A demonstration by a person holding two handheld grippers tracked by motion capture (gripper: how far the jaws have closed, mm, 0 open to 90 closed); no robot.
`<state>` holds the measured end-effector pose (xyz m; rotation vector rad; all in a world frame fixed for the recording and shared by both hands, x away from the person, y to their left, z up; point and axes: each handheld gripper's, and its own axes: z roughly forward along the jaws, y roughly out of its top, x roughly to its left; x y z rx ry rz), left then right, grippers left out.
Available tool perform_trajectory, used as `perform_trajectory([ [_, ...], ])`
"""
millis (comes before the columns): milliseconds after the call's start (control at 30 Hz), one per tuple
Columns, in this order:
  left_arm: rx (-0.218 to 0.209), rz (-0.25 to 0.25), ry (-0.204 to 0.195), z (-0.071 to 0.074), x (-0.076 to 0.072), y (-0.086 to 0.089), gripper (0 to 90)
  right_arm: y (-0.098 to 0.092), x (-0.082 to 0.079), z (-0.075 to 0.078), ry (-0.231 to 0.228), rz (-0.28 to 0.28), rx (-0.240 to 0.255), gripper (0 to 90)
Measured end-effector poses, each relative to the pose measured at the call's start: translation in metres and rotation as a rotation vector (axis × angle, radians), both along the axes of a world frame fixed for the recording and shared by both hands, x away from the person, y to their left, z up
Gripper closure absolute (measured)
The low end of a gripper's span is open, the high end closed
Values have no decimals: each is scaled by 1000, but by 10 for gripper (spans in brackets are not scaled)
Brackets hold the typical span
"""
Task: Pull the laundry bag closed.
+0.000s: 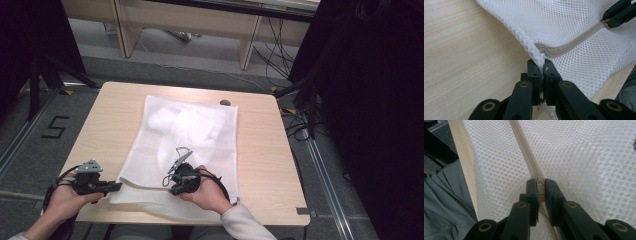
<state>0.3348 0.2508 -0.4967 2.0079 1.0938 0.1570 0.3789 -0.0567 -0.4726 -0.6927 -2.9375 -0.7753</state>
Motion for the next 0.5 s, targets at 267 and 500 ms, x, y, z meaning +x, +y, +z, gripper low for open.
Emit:
perform_trajectory([
  [267,0,0,1,0,0,0,853,-3,-1,0,6,-8,0,823],
  [500,19,-21,8,1,1,3,853,-3,-2,1,9,-7,-2,823],
])
